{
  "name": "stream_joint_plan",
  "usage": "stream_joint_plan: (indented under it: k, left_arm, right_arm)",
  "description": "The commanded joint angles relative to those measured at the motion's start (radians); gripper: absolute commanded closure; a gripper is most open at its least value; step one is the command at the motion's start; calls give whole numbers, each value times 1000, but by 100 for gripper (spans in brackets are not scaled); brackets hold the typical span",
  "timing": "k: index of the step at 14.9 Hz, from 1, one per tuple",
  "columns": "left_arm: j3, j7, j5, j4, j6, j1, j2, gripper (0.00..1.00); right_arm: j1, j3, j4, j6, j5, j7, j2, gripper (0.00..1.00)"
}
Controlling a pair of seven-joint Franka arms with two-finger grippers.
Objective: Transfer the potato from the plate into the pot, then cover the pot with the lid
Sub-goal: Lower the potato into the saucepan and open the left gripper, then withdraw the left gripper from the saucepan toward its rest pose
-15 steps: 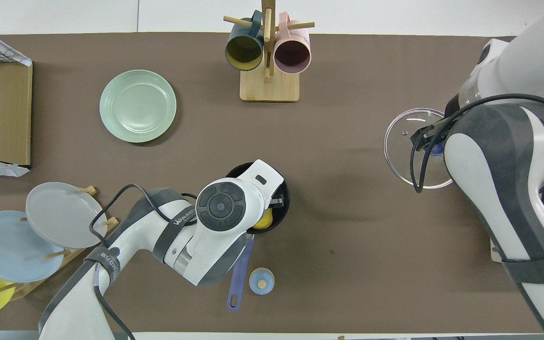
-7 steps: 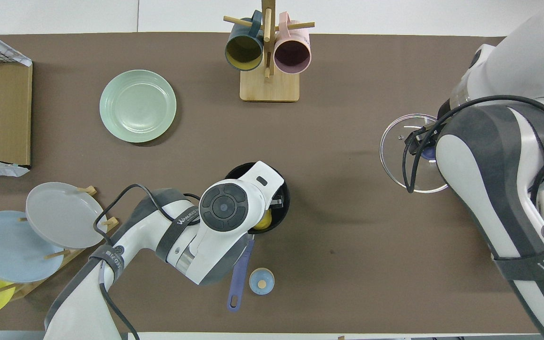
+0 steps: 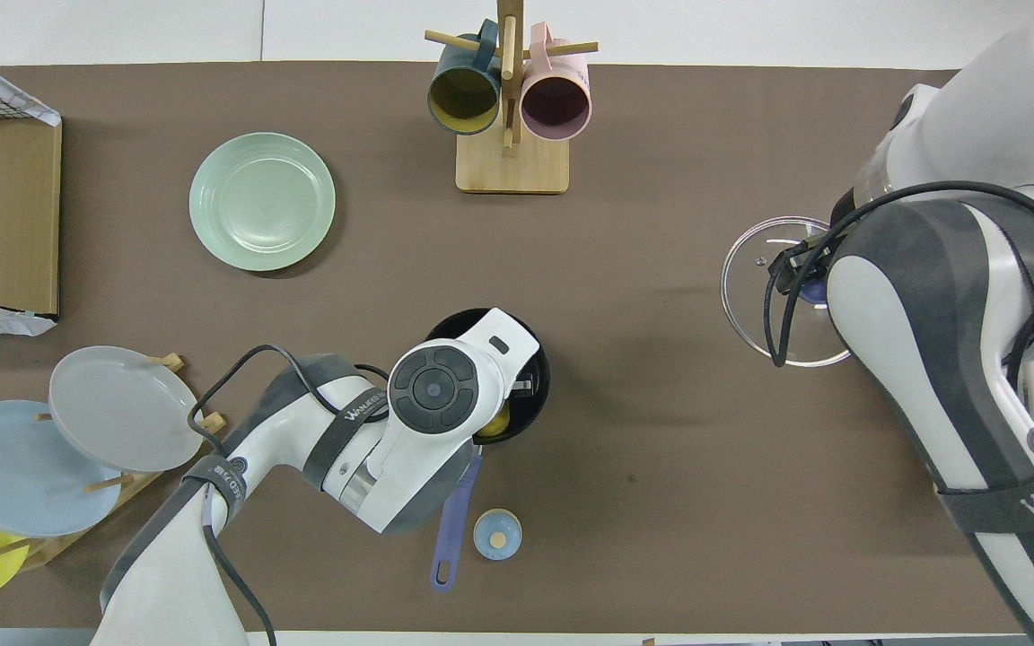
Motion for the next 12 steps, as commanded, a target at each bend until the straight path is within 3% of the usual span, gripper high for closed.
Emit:
stream_joint_plan:
  k: [1,4,9,12]
  left_arm:
    - [6,27,15,-23,-3,3,-11,0]
    - [8,37,15,28,-97,37,-29,0]
    - [5,111,-52,327,-516,171,-101,0]
    - [12,233,-57,380,-593,311,-192,0]
  right_arm:
    - [-5,3,5,-3,24,13,-6,100]
    - [-5,3,4,1,26,16,-6,100]
    - [-3,23,7,0,26,58,-4,100]
    - [-2,110,56,-2,24,203,6,100]
